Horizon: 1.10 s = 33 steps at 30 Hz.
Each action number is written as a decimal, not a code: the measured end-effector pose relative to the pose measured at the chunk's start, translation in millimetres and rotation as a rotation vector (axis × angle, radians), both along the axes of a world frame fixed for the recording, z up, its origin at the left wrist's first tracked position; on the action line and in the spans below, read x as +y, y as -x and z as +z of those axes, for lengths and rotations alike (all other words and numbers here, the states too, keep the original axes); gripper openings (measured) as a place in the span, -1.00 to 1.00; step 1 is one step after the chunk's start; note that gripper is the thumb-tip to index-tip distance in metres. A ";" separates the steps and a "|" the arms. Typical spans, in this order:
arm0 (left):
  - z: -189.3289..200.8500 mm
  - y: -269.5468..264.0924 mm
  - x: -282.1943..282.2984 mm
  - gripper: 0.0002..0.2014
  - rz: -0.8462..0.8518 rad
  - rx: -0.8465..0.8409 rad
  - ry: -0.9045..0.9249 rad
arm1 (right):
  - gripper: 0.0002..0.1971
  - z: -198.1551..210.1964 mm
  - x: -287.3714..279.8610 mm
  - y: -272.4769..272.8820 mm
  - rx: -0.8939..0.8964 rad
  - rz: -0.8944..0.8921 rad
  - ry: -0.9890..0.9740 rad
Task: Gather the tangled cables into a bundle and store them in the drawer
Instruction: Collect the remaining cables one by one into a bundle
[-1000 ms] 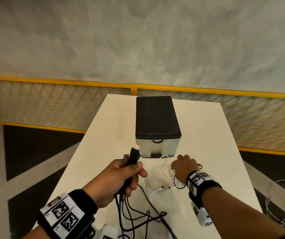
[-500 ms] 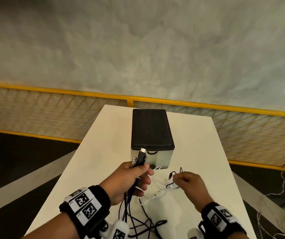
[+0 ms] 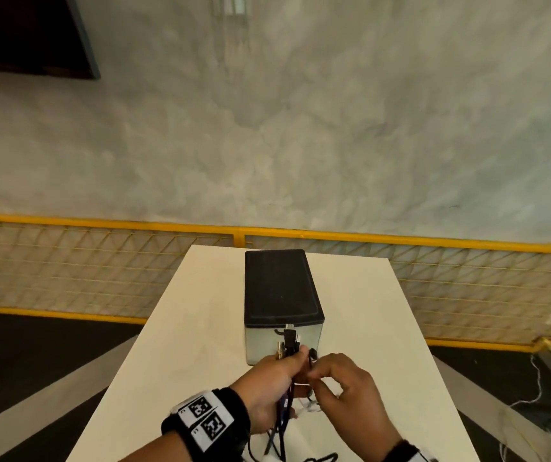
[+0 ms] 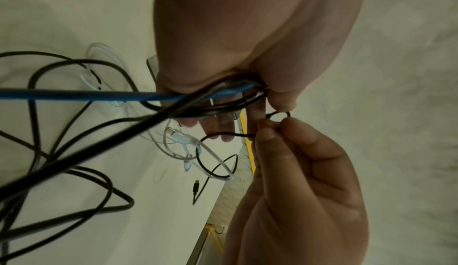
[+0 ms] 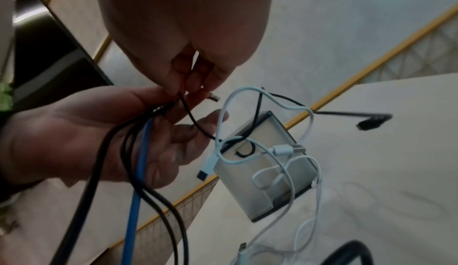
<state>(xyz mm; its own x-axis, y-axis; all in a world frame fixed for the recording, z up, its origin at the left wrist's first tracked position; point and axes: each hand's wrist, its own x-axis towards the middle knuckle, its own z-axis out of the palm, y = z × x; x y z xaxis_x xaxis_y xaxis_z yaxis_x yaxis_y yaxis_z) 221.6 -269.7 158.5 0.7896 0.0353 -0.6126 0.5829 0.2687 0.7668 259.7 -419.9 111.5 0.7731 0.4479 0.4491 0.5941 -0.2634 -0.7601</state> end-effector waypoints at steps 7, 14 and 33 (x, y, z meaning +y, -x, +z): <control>3.8 1.3 8.8 -0.60 0.034 -0.117 0.173 | -0.70 -1.9 11.6 1.6 -0.297 0.143 0.125; 0.0 5.5 12.9 -0.77 0.092 -0.186 0.257 | -0.72 -4.1 22.2 5.2 -0.385 0.171 0.217; -11.5 45.5 24.8 -0.75 0.149 -0.197 0.186 | -0.68 20.5 56.8 4.1 1.708 -0.003 -0.521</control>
